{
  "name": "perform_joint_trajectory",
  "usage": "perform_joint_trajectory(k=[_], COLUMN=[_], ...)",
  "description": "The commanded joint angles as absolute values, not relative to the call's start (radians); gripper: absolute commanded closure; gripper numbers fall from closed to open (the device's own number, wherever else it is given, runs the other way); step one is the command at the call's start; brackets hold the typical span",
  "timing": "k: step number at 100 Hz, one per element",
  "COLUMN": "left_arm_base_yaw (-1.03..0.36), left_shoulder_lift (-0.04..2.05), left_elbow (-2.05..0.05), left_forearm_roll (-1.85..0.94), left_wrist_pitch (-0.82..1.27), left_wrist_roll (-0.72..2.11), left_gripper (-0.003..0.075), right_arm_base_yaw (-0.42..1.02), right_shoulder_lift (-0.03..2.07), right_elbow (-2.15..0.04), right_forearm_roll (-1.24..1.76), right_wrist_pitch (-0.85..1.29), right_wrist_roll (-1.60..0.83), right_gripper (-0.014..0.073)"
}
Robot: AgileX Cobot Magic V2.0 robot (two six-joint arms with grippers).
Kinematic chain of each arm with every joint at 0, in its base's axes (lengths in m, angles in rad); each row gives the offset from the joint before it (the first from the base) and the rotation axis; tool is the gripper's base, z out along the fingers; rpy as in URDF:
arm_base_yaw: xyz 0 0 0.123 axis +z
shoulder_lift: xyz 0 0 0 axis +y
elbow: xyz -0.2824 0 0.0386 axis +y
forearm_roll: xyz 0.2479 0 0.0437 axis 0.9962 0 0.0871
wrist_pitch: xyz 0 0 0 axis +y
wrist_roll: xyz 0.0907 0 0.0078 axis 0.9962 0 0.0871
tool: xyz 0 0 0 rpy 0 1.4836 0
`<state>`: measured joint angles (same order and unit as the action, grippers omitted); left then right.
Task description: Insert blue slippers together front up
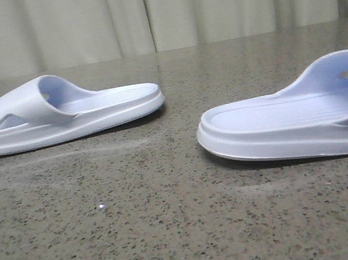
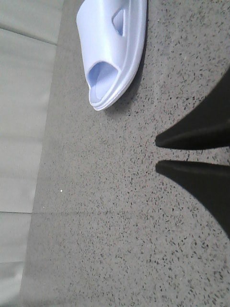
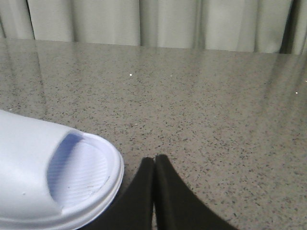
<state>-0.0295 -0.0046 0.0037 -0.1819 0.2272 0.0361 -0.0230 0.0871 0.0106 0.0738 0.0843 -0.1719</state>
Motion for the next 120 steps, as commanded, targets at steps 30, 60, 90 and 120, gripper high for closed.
perform_joint_trajectory(k=[30, 60, 90, 120], left_arm_base_yaw=[-0.026, -0.026, -0.026, -0.026], left_shoulder_lift=[-0.03, -0.03, -0.03, -0.03], left_elbow=[0.012, 0.012, 0.012, 0.012], left_forearm_roll=[-0.194, -0.194, -0.194, -0.196], left_wrist_pitch=[0.16, 0.16, 0.16, 0.092], left_wrist_roll=[0.028, 0.028, 0.028, 0.028], left_gripper=[0.0705, 0.0705, 0.0705, 0.0705], right_arm_base_yaw=[-0.031, -0.031, -0.031, -0.031], right_shoulder_lift=[0.095, 0.095, 0.095, 0.095], right_elbow=[0.031, 0.031, 0.031, 0.031], right_forearm_roll=[0.065, 0.065, 0.067, 0.124], right_wrist_pitch=[0.01, 0.01, 0.007, 0.0], right_wrist_roll=[-0.173, -0.173, -0.173, -0.173], right_gripper=[0.0673, 0.0673, 0.0673, 0.0673])
